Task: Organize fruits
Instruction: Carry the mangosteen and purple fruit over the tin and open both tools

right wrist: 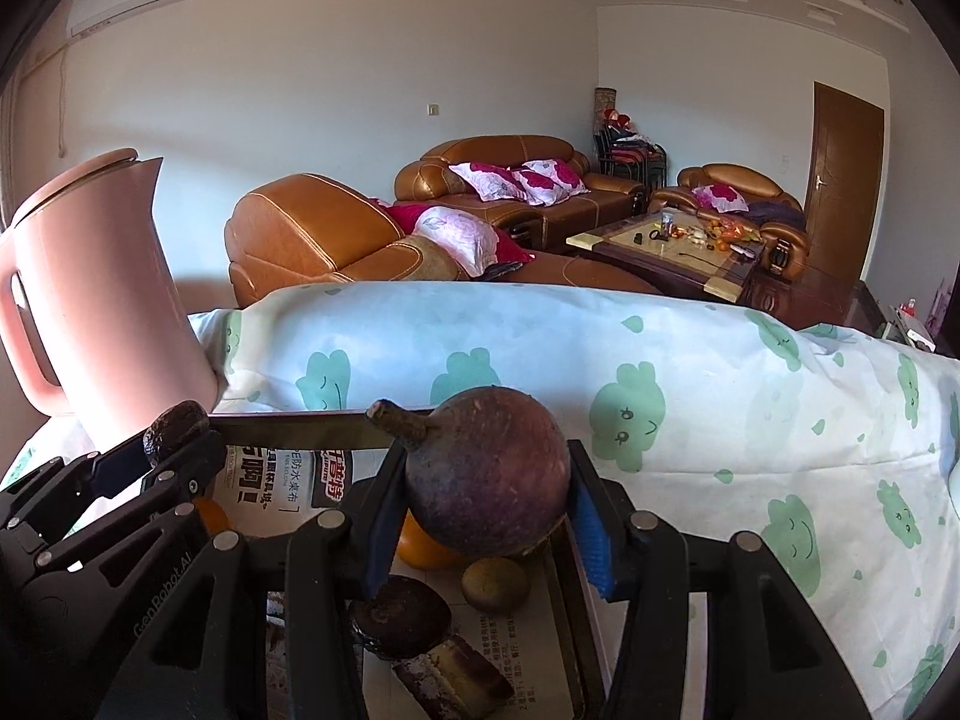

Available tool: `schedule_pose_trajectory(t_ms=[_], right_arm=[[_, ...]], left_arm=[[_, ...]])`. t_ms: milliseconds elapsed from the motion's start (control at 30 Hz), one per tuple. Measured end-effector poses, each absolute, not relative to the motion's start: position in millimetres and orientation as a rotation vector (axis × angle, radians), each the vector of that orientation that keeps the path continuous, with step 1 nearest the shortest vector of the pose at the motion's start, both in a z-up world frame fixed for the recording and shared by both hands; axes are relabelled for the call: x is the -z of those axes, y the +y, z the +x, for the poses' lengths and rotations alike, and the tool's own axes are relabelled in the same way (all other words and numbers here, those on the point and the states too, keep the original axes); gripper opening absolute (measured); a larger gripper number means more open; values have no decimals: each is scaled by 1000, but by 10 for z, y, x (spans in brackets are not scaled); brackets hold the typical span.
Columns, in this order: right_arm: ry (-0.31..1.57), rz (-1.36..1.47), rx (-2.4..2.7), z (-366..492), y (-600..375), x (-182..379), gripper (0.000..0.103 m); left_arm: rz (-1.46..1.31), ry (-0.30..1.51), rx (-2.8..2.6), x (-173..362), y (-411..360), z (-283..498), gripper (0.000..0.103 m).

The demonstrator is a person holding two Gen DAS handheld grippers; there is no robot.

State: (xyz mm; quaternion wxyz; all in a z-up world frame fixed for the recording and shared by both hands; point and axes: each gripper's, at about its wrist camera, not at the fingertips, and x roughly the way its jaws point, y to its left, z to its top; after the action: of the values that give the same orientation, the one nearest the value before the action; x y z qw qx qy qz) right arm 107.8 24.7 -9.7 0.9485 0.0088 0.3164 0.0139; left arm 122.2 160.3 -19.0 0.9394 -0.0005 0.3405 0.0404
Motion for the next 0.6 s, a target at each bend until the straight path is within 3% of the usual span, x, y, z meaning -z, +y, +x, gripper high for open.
schedule_pose_trajectory(t_ms=[600], right_arm=[[710,78,-208,1320,253,261,53]], left_arm=[[9,753,-33,306,1585,1329,36]])
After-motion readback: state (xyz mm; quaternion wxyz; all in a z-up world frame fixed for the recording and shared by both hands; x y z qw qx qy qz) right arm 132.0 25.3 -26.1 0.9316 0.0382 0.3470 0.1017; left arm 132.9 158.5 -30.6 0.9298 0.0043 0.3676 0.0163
